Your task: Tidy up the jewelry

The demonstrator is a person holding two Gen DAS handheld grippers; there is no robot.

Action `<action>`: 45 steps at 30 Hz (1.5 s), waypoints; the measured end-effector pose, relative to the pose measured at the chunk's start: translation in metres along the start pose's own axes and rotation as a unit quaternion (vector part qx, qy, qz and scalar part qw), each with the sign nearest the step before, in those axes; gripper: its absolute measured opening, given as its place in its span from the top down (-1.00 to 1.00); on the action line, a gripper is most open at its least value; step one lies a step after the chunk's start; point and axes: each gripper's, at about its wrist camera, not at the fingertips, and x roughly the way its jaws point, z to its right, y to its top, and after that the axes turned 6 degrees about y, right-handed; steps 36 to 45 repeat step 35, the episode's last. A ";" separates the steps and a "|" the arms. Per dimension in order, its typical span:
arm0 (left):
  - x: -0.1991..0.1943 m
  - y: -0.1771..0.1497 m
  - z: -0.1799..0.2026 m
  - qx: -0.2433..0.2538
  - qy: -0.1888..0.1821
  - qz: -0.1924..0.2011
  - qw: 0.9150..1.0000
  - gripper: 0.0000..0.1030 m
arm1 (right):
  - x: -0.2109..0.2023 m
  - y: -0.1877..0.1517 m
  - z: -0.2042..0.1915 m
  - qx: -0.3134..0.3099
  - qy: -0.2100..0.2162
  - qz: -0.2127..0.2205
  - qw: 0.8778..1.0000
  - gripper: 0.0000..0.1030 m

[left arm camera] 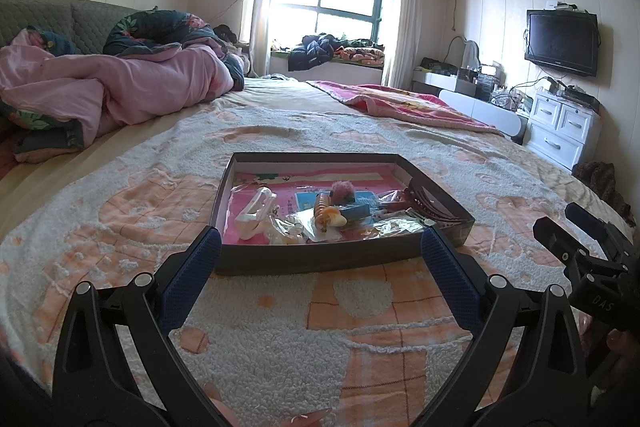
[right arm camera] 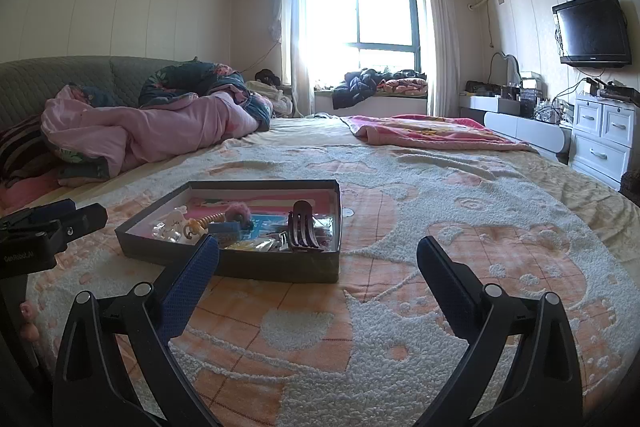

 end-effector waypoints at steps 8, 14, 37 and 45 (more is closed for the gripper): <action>0.000 0.000 0.000 0.000 -0.001 0.000 1.000 -0.78 | 0.000 0.000 0.000 0.000 0.000 -0.001 1.000 -0.87; 0.000 0.003 0.002 -0.001 -0.001 -0.007 1.000 -0.78 | 0.000 -0.001 0.001 -0.002 -0.004 0.000 1.000 -0.87; 0.089 0.034 -0.104 -0.101 0.111 -0.130 0.980 -0.78 | 0.106 0.014 0.116 0.065 -0.178 -0.179 0.965 -0.87; 0.089 0.034 -0.104 -0.101 0.111 -0.130 0.980 -0.78 | 0.106 0.014 0.116 0.065 -0.178 -0.179 0.965 -0.87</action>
